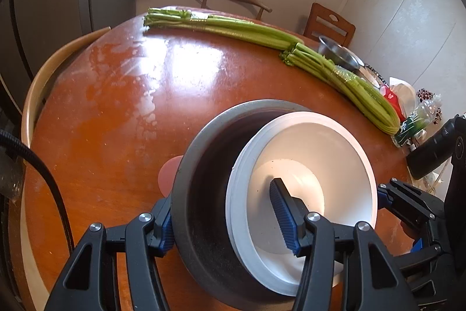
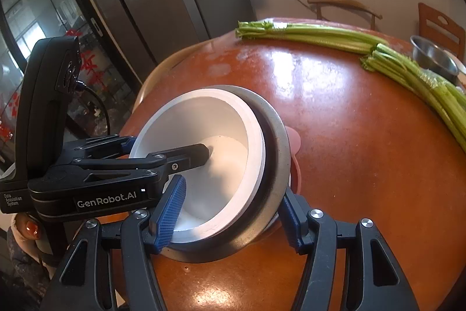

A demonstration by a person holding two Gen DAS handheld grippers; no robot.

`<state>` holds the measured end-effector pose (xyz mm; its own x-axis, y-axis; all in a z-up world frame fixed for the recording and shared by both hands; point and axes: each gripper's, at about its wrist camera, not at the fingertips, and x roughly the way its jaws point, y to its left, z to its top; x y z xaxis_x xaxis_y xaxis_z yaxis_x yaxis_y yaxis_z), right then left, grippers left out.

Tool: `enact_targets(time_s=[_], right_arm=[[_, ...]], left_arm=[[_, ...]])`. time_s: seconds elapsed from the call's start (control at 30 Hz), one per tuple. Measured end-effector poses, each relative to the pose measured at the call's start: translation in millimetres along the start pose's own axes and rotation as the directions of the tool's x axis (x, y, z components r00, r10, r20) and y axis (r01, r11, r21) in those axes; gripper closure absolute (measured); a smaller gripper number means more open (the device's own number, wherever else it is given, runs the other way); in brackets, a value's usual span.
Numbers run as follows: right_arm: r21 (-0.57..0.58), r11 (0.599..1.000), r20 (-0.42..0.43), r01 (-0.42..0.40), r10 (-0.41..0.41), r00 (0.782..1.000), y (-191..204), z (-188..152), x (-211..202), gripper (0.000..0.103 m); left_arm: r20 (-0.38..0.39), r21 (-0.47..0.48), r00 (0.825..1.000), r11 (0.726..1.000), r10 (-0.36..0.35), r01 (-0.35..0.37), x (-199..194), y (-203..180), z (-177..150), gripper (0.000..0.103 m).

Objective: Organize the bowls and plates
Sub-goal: 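Lift the steel bowl with nested paper bowls and carry it toward the silver tray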

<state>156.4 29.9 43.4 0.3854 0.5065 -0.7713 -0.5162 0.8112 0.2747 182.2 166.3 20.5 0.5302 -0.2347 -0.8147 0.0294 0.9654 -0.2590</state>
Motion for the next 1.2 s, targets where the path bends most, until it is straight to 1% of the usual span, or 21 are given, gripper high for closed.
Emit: enact_targets(time_s=[0.33, 0.67, 0.97, 1.2], right_arm=[[0.015, 1.0, -0.032, -0.011, 0.012, 0.999, -6, -4, 12, 0.039], [0.007, 1.0, -0.041, 0.001, 0.0, 0.999, -5, -7, 15, 0.039], [0.007, 1.0, -0.035, 0.001, -0.001, 0.999, -6, -8, 17, 0.039], [0.004, 1.0, -0.034, -0.001, 0.001, 0.999, -7, -7, 17, 0.039]], left_arm=[[-0.027, 0.0, 1.0, 1.0, 0.009, -0.009, 12, 4, -6, 0.046], [-0.037, 0.001, 0.999, 1.0, 0.025, -0.025, 19, 4, -6, 0.046], [-0.023, 0.005, 0.999, 0.999, 0.039, -0.038, 20, 6, -7, 0.046], [-0.012, 0.007, 0.998, 0.998, 0.067, -0.067, 16, 7, -8, 0.046]])
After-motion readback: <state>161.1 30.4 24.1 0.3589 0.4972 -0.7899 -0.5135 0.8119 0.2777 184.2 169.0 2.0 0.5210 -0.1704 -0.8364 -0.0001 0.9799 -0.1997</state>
